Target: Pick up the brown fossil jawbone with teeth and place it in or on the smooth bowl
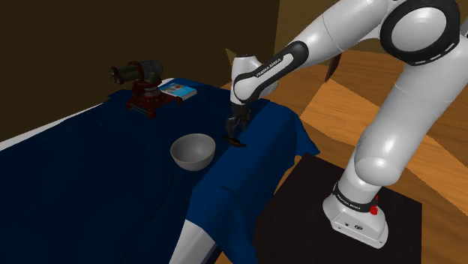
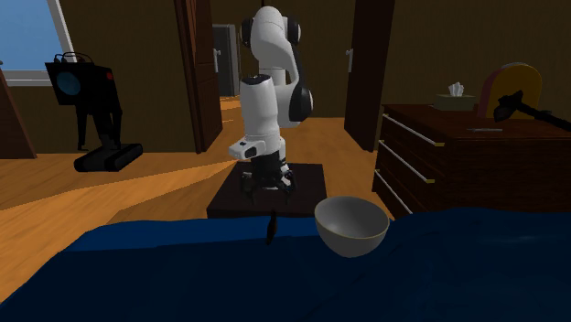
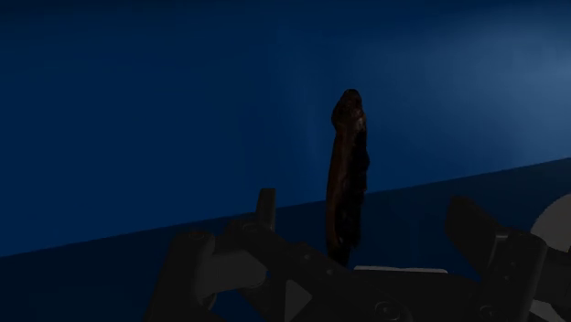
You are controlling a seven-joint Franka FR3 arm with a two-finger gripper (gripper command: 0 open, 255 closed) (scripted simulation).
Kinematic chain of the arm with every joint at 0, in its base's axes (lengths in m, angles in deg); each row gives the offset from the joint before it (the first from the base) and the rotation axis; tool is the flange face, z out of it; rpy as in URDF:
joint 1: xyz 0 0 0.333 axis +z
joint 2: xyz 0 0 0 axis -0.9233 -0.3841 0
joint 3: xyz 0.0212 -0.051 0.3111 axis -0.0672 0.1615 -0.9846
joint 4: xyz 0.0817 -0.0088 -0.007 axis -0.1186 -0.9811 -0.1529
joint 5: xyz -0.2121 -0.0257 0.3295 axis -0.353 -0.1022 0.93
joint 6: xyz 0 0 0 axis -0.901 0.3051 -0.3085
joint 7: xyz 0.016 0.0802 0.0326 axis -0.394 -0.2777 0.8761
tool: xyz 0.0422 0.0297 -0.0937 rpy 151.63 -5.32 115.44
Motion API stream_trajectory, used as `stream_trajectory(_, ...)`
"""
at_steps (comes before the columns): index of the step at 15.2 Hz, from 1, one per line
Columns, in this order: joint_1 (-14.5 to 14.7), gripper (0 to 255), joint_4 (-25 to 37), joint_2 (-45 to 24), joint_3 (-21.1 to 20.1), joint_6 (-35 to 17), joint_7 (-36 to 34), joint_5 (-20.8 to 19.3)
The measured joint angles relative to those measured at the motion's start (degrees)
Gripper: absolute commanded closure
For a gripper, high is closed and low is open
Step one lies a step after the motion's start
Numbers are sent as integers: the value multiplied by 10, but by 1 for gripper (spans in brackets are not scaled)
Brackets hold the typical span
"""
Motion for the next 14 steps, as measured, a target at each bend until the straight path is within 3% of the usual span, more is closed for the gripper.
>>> stream_trajectory(8, 4, 0, 4, -69, -4, -65, 1, 1)
stream_trajectory(14, 5, 0, 1, -78, -5, -76, 2, 2)
